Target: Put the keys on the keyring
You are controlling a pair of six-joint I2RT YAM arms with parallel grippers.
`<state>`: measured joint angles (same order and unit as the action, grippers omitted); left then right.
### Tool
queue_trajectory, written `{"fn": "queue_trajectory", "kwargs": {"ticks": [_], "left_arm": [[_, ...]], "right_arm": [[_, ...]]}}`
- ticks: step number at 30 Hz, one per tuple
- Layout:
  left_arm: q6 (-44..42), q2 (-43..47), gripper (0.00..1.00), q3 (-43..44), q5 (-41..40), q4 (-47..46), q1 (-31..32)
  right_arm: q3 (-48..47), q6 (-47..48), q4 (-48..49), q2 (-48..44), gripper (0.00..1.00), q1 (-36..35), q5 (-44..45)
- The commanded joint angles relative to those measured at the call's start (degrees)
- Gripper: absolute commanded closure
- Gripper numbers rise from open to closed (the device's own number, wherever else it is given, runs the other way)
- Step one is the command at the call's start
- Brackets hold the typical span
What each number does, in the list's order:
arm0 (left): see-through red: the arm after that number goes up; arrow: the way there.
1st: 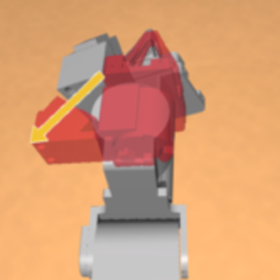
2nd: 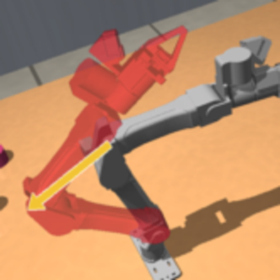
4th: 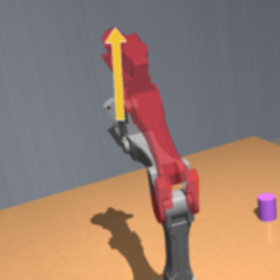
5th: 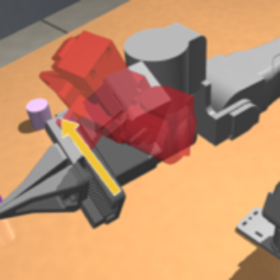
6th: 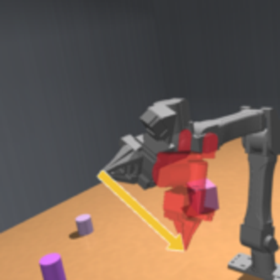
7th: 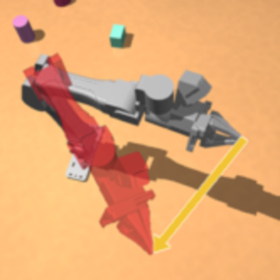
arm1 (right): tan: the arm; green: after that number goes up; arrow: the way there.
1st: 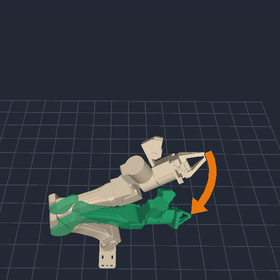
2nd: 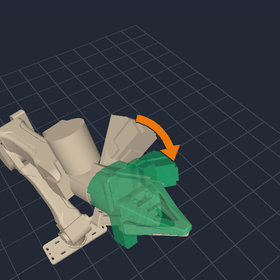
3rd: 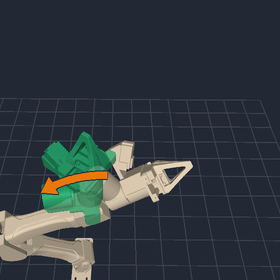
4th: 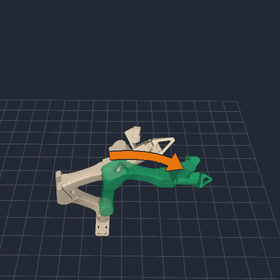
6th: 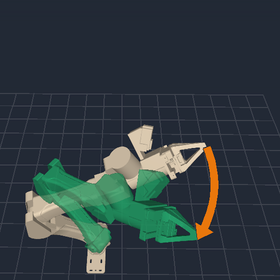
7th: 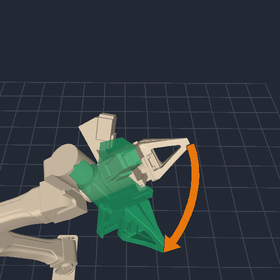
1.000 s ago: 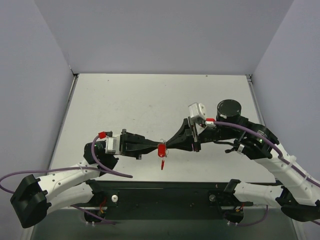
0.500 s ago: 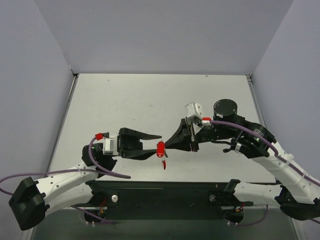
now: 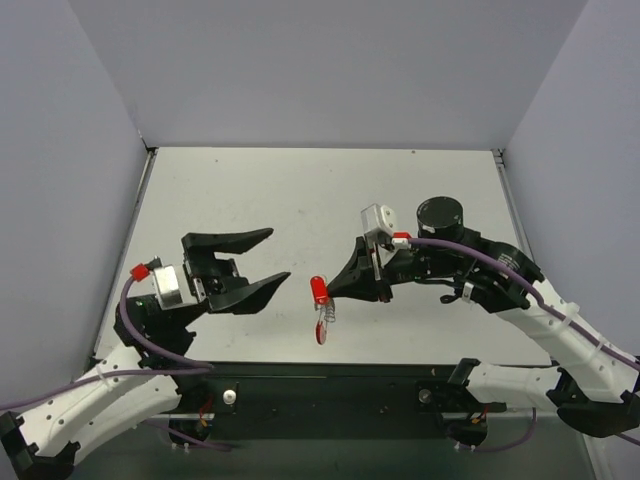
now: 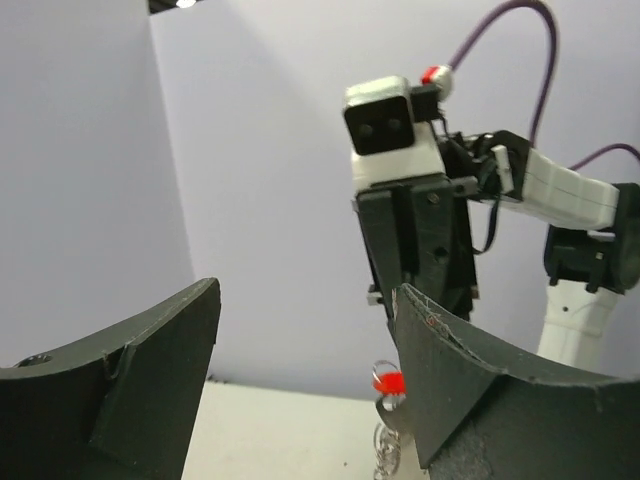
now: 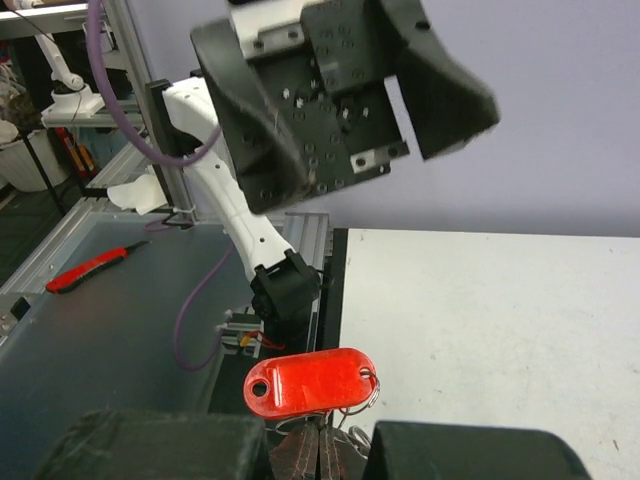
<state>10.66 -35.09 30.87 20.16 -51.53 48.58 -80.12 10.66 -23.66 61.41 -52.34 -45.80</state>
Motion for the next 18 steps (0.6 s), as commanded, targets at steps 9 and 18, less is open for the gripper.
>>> {"fn": "queue_trajectory", "kwargs": {"ticks": [9, 18], "left_arm": [[-9.6, -15.1, 0.19, 45.0, 5.3, 75.9, -0.7], [-15.0, -28.8, 0.25, 57.7, 25.0, 99.1, -0.9]], "right_arm": [[-7.4, 9.5, -11.6, 4.9, 1.0, 0.0, 1.1], [-11.6, 12.6, -19.8, 8.4, 1.0, -0.5, 0.4]]}}
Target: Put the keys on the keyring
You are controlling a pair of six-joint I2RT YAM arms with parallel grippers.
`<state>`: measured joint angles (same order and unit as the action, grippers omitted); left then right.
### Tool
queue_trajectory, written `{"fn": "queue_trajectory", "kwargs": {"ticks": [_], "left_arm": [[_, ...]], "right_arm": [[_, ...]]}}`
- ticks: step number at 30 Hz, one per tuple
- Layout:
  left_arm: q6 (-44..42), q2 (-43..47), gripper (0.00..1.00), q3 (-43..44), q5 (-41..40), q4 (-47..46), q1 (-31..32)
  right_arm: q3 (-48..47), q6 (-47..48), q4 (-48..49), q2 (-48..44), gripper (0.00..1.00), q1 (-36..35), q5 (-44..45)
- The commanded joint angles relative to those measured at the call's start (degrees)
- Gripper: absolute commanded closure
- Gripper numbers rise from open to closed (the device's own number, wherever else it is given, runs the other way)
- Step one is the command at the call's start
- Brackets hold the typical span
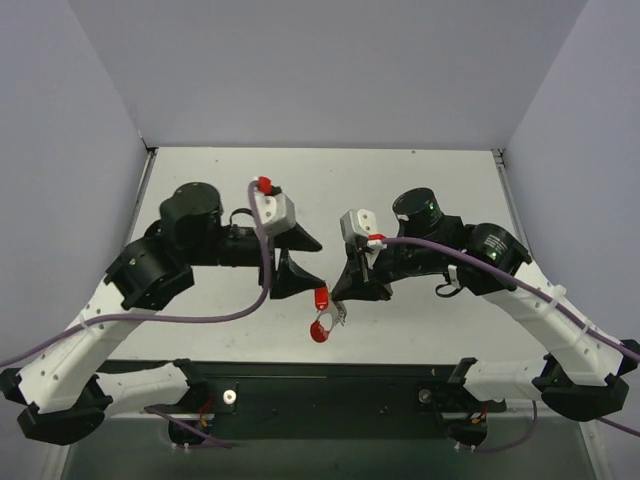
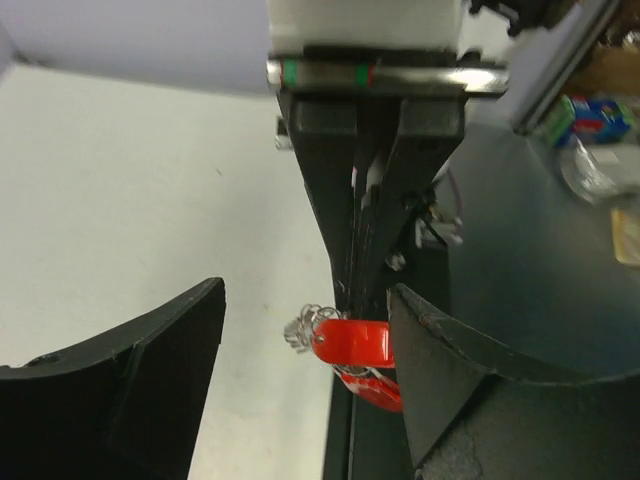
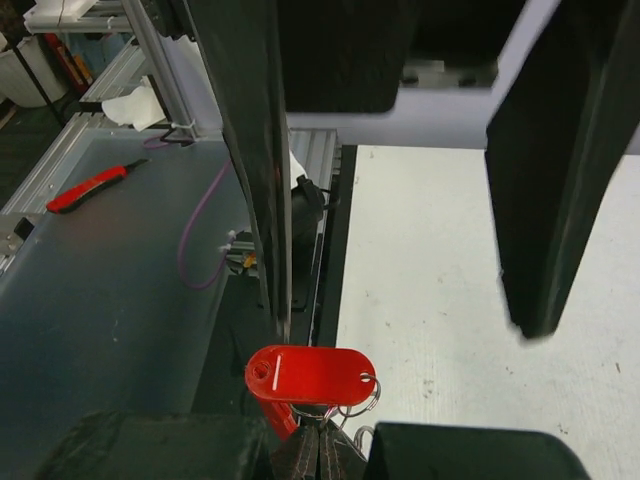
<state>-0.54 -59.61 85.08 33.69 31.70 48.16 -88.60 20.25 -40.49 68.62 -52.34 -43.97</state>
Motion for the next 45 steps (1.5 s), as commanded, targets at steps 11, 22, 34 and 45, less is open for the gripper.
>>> {"fn": "queue_trajectory", "kwargs": {"ticks": [11, 22, 34, 45], "left_arm": [[-4.8, -8.7, 0.63, 3.4, 16.8, 16.6, -0.6], [-3.9, -8.5, 1.0, 1.8, 14.4, 15.0, -0.6], [-4.9, -8.1, 1.0, -0.4, 11.7, 17.0, -1.4], [-6.4, -8.8, 1.0, -1.9, 10.4, 17.7, -2.6]], "right_arm": [[-3.1, 3.7, -3.6, 1.0, 1.0, -0.7, -0.6], [-3.1, 3.7, -2.8, 0.6, 1.0, -0.7, -0.7], [-1.2, 2.6, 1.4, -1.8, 1.0, -0.7, -1.7], [-0.4, 1.8, 2.5, -2.1, 1.0, -0.7, -1.4]]}}
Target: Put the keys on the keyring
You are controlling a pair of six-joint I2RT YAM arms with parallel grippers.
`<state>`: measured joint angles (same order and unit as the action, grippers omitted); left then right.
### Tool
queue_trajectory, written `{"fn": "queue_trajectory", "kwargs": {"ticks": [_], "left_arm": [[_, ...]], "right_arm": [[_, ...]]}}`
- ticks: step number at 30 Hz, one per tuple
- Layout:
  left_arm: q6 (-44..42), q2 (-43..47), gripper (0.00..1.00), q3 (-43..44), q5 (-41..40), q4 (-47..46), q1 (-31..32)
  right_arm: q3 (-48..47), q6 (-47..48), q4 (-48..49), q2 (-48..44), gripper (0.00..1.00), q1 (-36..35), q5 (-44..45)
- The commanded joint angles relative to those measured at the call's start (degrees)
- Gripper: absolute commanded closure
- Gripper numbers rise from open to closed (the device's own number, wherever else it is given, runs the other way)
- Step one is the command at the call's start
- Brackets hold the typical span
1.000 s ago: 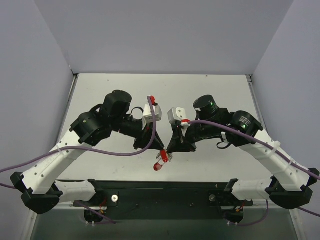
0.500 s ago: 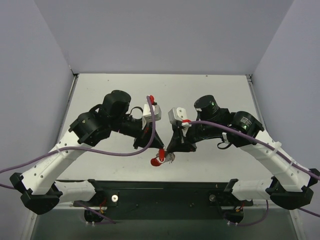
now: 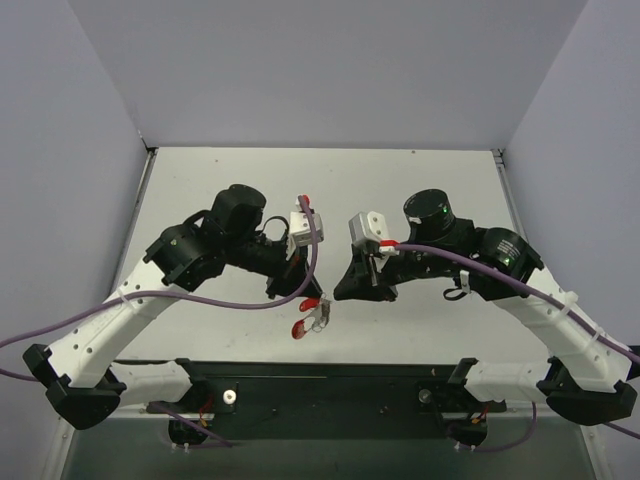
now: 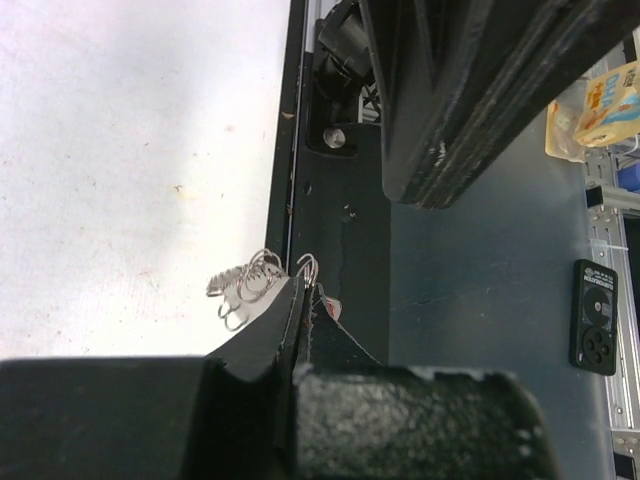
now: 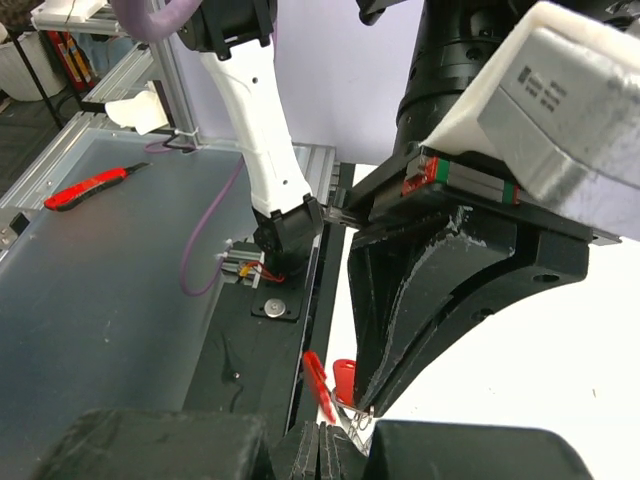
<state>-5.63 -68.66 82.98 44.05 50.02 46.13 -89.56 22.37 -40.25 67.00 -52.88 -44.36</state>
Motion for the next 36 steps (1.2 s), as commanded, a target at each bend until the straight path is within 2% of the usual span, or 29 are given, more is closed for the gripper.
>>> {"fn": "queue_trajectory", "kwargs": {"ticks": [1, 3, 4, 7, 13, 18, 30, 36], "left_arm": [[-1.2, 0.4, 1.0, 0.1, 0.4, -0.7, -0.8], [-1.1, 0.5, 1.0, 0.2, 0.8, -1.0, -0.8], [-1.0, 0.5, 1.0, 0.2, 0.6, -1.2, -0.9], [-0.4, 1.0, 1.0, 0.3, 0.3, -1.7, -1.0], [0.9, 2.2, 1.0, 0.9, 0.2, -3.9, -1.4], [1.8, 2.3, 1.0, 1.7, 1.0, -5.1, -1.5], [2.1, 2.6, 1.0, 2.3, 0.7, -6.5, -1.5], [2.0, 3.1, 1.0, 2.4, 0.2, -6.8, -2.0]], "right_arm": [[0.6, -0.6, 2.3, -0.5, 1.0, -0.1, -0.1], [1.1, -0.7, 2.5, -0.3, 0.98, -0.1, 0.8], [1.3, -1.0, 2.5, -0.2, 0.85, -0.1, 2.2], [1.8, -1.1, 2.9, 0.3, 0.69, -0.2, 3.2], [2.7, -1.0, 3.4, 1.5, 0.57, -1.0, 4.5], [2.7, -1.1, 3.6, 3.3, 0.55, -1.8, 5.9], [2.4, -1.6, 4.0, 6.7, 0.62, -3.1, 8.5], [3.1, -1.8, 4.0, 6.0, 0.62, -3.1, 9.7]]}}
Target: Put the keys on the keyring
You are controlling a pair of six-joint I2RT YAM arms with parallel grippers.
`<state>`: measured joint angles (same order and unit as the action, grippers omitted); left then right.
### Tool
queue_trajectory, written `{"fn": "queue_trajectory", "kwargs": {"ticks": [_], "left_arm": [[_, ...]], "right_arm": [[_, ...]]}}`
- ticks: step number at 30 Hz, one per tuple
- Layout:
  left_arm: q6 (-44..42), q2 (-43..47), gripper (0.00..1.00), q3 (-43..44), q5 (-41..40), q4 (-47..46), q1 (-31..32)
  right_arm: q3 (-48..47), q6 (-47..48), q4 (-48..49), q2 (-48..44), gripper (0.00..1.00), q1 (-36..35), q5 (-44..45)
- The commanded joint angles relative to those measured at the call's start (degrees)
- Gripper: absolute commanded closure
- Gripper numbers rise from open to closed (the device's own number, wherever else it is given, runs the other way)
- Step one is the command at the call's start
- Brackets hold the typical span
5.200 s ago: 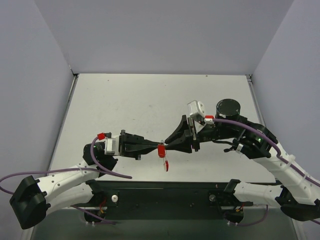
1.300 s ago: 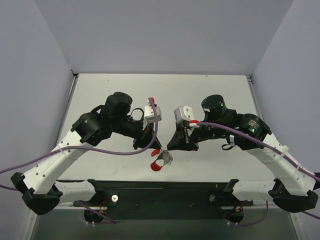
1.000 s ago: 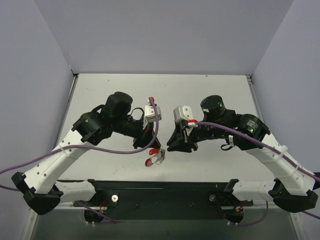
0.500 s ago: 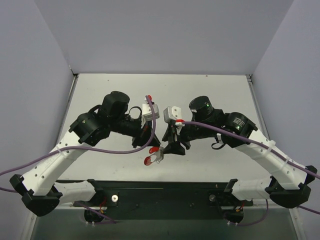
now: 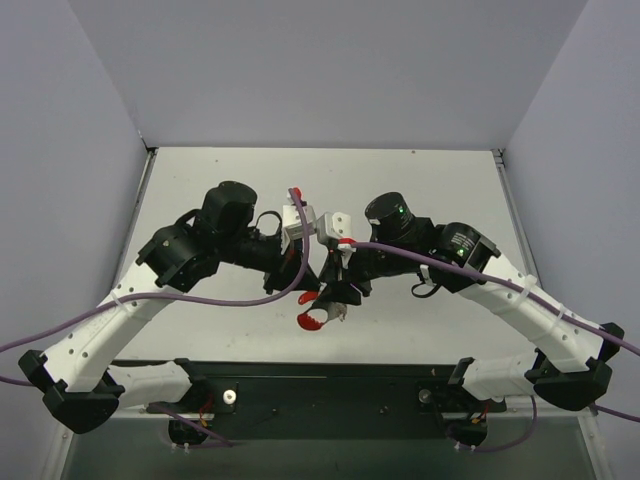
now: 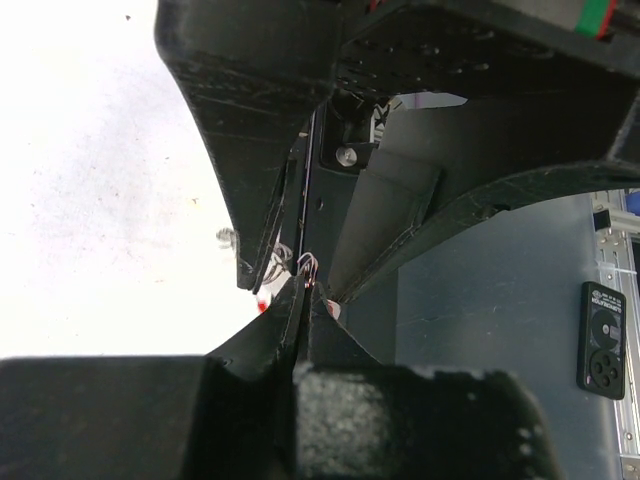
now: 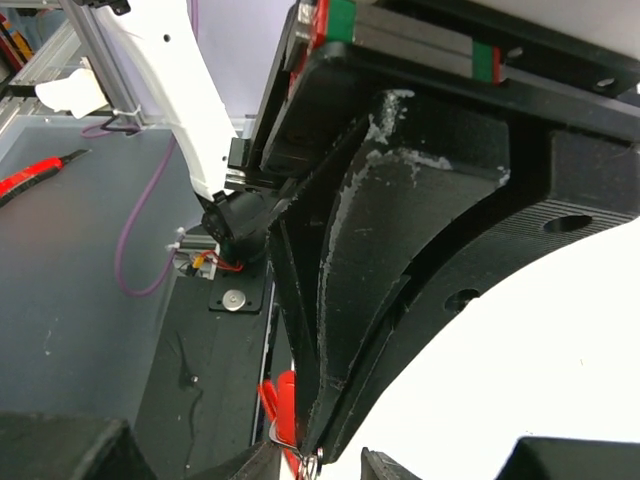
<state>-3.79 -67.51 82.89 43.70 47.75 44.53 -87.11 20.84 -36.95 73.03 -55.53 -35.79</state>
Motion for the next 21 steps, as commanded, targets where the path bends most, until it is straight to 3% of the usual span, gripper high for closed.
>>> {"fn": "queue_trajectory", "kwargs": {"ticks": [1, 8, 12, 13, 15, 21], "left_arm": [[0.1, 1.9, 1.0, 2.5, 0.6, -4.5, -0.6], [0.5, 2.6, 1.0, 2.6, 0.3, -4.9, -0.8], [0.6, 2.6, 1.0, 2.6, 0.5, -5.1, -0.8], [0.7, 2.6, 1.0, 2.5, 0.5, -5.2, -0.9], [0.7, 2.7, 1.0, 2.4, 0.7, -5.5, -0.8], [0.9, 3.0, 1.0, 1.8, 0.7, -5.5, -0.9]], "right_arm": [[0.8, -0.3, 0.7, -0.1, 0.62, -0.5, 1.4], [1.8, -0.4, 0.9, -0.5, 0.57, -0.4, 2.5], [2.2, -1.0, 1.6, -0.6, 0.61, -0.2, 2.7], [2.3, -1.1, 1.7, -0.6, 0.64, -0.2, 2.5], [2.3, -1.5, 2.0, -0.5, 0.88, 0.1, 2.3], [2.2, -2.3, 2.8, -0.7, 1.0, 0.2, 2.4]]}}
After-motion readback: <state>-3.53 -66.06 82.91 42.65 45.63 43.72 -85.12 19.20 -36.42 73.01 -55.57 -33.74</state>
